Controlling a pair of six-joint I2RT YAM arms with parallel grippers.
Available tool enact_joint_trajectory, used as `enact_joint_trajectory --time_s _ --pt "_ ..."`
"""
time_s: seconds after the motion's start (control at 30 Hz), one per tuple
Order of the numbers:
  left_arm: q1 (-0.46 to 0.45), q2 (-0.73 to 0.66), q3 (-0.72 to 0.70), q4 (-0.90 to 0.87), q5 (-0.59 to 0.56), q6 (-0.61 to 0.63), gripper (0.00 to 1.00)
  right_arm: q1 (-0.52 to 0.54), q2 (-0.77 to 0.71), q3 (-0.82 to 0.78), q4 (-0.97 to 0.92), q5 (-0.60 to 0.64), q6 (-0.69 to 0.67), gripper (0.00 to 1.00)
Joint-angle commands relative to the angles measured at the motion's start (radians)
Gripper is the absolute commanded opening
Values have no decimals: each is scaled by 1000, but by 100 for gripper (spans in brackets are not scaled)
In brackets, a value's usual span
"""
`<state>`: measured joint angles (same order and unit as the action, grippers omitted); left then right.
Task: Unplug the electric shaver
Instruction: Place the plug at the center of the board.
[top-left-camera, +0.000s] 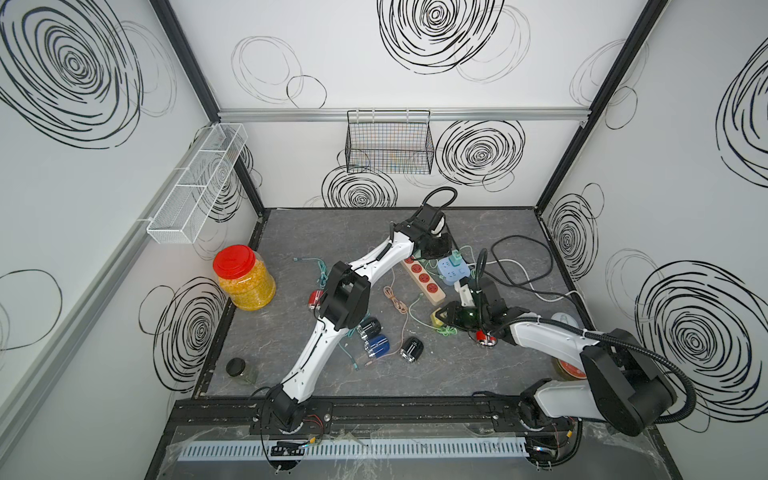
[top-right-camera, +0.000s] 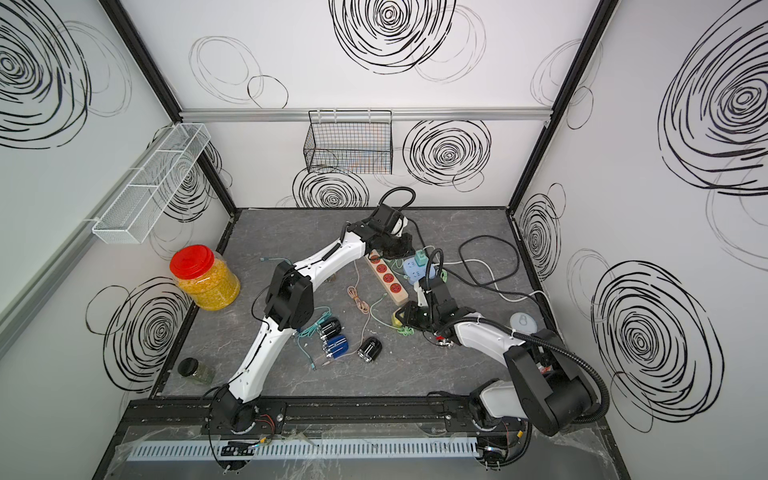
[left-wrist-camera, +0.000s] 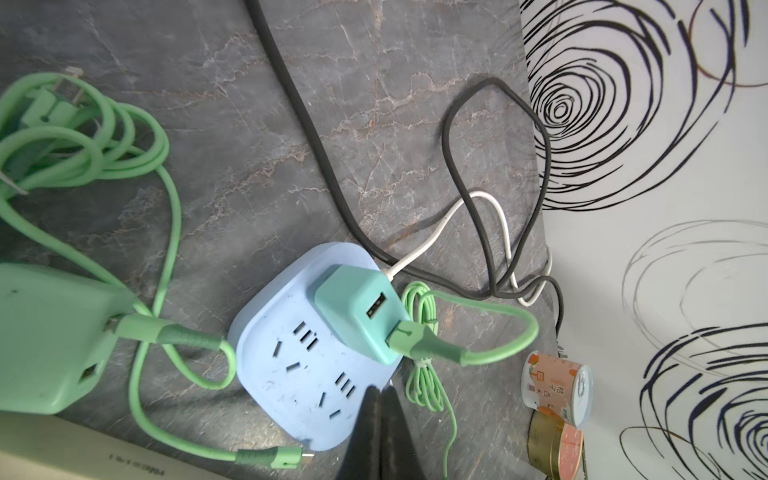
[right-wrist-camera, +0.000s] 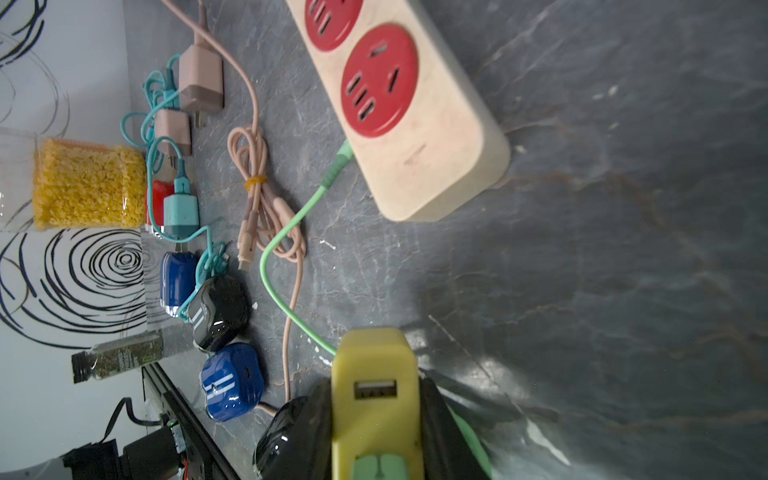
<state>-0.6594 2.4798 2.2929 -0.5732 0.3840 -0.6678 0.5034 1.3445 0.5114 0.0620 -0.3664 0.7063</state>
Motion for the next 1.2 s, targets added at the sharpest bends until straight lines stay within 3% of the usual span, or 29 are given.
enact_joint_trajectory --time_s 0.0,0.1,0.2,0.7,0.97,1.17 --pt "-11 -24 -6 -21 -33 45 7 -26 18 0 -78 42 -36 35" --pt "-16 -74 -73 11 -48 51 7 -45 21 5 -92 36 -47 51" --pt "-19 -110 -118 25 -58 56 7 -47 27 19 -138 59 -66 60" --pt "-22 -197 -181 21 -102 83 8 -33 -114 93 -446 241 -79 69" --pt "-23 -199 -178 22 -100 80 9 -29 -149 170 -575 387 -107 83" --pt "-24 -199 -170 21 -102 76 9 -31 -96 192 -516 389 -157 83"
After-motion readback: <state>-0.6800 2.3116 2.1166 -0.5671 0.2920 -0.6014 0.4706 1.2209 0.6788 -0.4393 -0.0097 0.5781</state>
